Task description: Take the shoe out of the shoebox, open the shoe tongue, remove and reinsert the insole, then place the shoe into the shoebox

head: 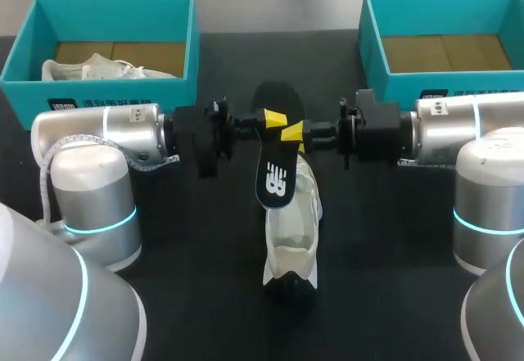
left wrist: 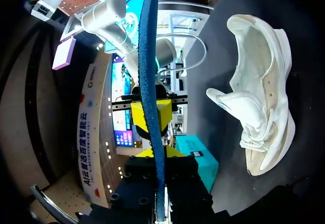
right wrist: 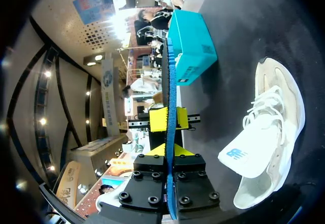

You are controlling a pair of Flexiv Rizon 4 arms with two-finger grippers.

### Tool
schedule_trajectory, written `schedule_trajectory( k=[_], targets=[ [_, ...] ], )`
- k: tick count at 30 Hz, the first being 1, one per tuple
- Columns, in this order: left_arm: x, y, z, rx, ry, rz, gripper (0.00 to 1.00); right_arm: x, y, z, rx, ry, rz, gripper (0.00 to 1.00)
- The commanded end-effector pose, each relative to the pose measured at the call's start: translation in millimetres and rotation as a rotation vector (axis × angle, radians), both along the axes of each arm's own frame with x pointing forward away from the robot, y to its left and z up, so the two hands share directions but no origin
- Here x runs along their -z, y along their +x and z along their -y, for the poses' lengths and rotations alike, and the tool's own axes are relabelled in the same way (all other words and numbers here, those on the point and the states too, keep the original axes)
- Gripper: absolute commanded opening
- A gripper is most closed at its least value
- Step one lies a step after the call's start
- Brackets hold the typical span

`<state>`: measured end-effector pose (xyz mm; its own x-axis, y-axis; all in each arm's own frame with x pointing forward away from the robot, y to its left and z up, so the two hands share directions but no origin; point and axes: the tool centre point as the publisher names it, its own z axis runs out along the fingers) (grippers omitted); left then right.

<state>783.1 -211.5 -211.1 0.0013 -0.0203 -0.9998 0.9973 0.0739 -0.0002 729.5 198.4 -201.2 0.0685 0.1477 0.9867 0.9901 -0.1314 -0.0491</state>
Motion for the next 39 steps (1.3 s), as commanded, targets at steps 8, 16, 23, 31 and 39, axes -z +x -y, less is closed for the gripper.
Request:
schedule_trajectory(
  k=[8,16,23,31,39],
  targets=[
    [-4,-5.6,0,0.003,-0.005,0.009,0.0,-2,0.0,1,0.0,0.001,0.009,1.0],
    [-11,-19.4,-20,-0.011,0.019,-0.014,0.0,-7,-4.6,31,-0.07,-0.041,0.122,1.0],
    [-18,-38.7,-38,-0.028,0.058,-0.006,0.0,-4,-4.4,38,-0.075,-0.054,0.116,1.0],
    [-21,-70.6,-59,-0.033,0.063,-0.053,0.0,-2,-3.2,44,-0.122,-0.011,0.239,1.0],
    [-26,-100.5,-66,0.02,0.1,-0.096,0.0,7,-14.2,82,-0.236,-0.16,0.553,1.0]
  ],
)
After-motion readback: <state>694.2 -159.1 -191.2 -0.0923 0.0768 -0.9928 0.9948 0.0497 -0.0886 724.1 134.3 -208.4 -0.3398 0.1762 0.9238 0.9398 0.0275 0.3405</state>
